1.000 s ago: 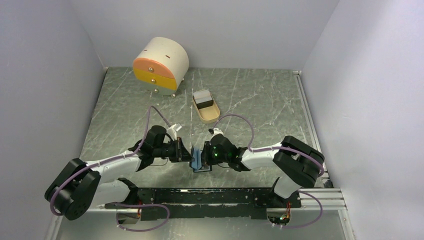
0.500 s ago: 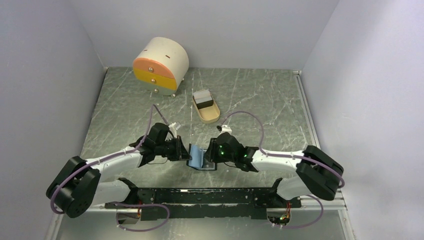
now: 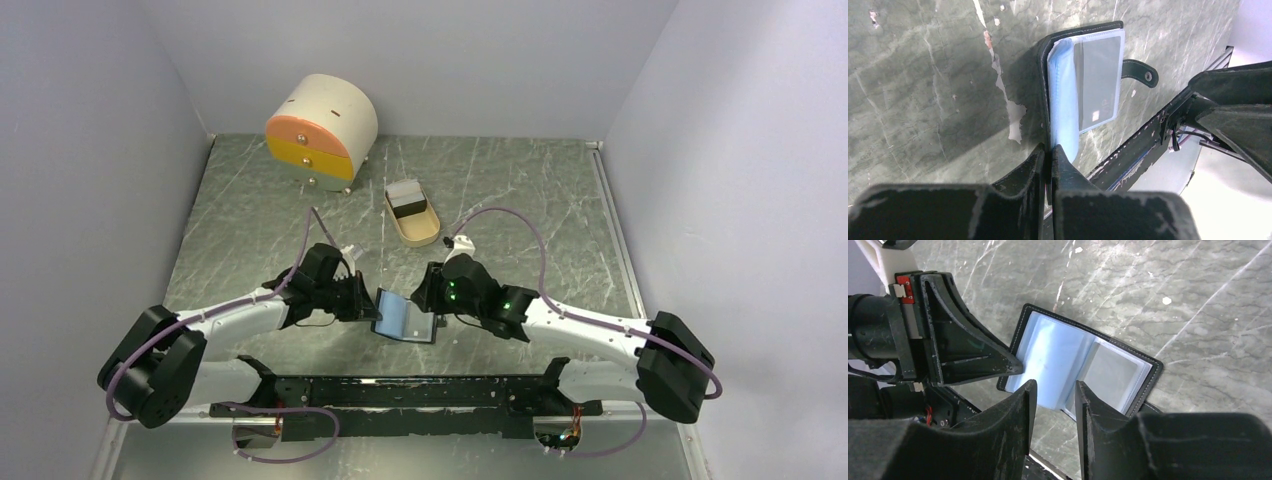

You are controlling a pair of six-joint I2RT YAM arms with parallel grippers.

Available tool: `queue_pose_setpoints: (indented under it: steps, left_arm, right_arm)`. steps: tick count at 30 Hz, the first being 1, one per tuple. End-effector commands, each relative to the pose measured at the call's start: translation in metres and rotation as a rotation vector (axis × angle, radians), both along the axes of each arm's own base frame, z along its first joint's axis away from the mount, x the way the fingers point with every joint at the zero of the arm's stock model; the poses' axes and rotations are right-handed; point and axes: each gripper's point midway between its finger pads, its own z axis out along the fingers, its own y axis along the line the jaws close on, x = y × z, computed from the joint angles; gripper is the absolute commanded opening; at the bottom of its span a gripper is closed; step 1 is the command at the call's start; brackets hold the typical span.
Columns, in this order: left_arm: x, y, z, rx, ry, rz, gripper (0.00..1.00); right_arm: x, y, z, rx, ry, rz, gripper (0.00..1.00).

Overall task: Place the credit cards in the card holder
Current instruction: Turn over the card slot in the card holder.

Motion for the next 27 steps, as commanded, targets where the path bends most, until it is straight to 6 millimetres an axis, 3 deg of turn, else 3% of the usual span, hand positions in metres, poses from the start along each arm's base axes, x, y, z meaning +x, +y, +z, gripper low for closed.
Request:
queue_pose_setpoints:
  steps: [1, 5, 8, 10, 12, 16, 20, 24, 27]
  left_arm:
    - [0.005, -0.006, 0.008, -0.023, -0.010, -0.002, 0.10]
    - [0.004, -0.006, 0.011, -0.037, -0.007, 0.007, 0.17]
    - [0.001, -0.010, 0.016, -0.076, -0.002, 0.002, 0.25]
    - [0.001, -0.012, 0.017, -0.092, 0.000, 0.000, 0.29]
    - [0.000, -0.012, 0.016, -0.096, 0.002, 0.001, 0.33]
    - [-0.001, -0.013, 0.013, -0.101, 0.004, -0.002, 0.36]
    - [-0.002, -0.013, 0.010, -0.103, 0.005, -0.006, 0.36]
    - [-0.003, -0.012, 0.007, -0.099, 0.007, -0.006, 0.21]
    - [-0.005, -0.012, 0.008, -0.110, 0.011, -0.011, 0.12]
  right_arm:
    - [0.002, 0.008, 0.002, 0.022, -0.002, 0.021, 0.38]
    - [0.008, 0.009, -0.012, -0.044, -0.016, 0.042, 0.38]
    - [0.021, 0.012, -0.004, -0.103, -0.084, 0.095, 0.40]
    - [0.032, 0.011, 0.008, -0.126, -0.138, 0.109, 0.47]
    - [0.049, 0.006, 0.020, -0.142, -0.182, 0.113, 0.54]
    - [0.097, -0.016, 0.036, -0.227, -0.233, 0.080, 0.55]
    - [0.146, -0.028, 0.044, -0.369, -0.322, 0.124, 0.55]
    - [0.193, -0.040, 0.037, -0.426, -0.270, 0.066, 0.54]
    - [0.221, -0.038, 0.032, -0.481, -0.317, 0.105, 0.55]
